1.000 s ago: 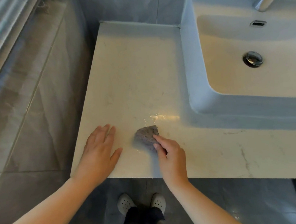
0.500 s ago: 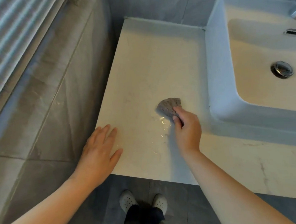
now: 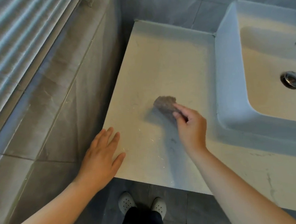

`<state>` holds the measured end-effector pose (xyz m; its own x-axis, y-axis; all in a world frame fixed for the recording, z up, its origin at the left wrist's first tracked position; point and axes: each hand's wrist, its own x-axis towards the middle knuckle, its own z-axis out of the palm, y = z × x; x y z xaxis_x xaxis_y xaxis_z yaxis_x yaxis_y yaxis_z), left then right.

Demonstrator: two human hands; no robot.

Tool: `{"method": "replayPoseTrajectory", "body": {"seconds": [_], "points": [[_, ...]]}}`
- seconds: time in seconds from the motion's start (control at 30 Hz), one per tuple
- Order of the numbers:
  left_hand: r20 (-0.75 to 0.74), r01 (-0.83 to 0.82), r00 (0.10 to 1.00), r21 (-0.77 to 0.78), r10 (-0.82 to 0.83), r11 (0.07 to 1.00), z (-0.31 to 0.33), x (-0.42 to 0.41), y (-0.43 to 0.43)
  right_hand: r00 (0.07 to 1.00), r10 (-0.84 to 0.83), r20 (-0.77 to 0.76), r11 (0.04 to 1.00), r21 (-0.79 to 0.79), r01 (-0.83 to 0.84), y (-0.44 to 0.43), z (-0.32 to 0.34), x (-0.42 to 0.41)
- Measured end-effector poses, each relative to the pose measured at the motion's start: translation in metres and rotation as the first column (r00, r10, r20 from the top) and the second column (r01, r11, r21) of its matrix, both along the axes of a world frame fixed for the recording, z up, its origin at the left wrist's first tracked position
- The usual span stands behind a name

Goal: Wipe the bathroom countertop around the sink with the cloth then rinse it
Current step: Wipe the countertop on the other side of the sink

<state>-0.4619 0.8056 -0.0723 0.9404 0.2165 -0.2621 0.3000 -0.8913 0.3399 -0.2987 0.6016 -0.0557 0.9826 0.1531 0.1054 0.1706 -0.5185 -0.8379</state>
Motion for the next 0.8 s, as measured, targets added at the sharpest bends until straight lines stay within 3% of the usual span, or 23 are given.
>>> {"method": "replayPoseTrajectory", "body": {"seconds": [0.17,0.43,0.57,0.63,0.8], "points": [[0.027,-0.008,1.000,-0.001,0.008,1.000,-0.003,0.000,0.001,0.999,-0.039,-0.030,0.994,-0.102,0.036,0.011,-0.016,0.051],[0.035,0.008,0.999,0.008,-0.008,1.000,-0.006,-0.002,0.006,0.989,0.145,0.040,0.983,-0.117,-0.140,0.043,-0.039,-0.029],[0.058,0.002,0.998,-0.041,0.000,0.999,-0.005,-0.002,0.008,0.964,0.237,-0.122,0.968,-0.056,-0.245,0.043,-0.027,-0.057],[0.081,-0.021,0.996,-0.116,0.031,0.993,-0.002,-0.005,0.008,0.968,0.196,-0.156,0.980,-0.007,-0.200,0.041,-0.015,-0.046],[0.153,-0.123,0.976,-0.193,0.154,0.973,0.001,-0.018,0.009,0.992,0.118,0.039,0.991,-0.074,-0.115,0.062,0.001,0.029]]}}
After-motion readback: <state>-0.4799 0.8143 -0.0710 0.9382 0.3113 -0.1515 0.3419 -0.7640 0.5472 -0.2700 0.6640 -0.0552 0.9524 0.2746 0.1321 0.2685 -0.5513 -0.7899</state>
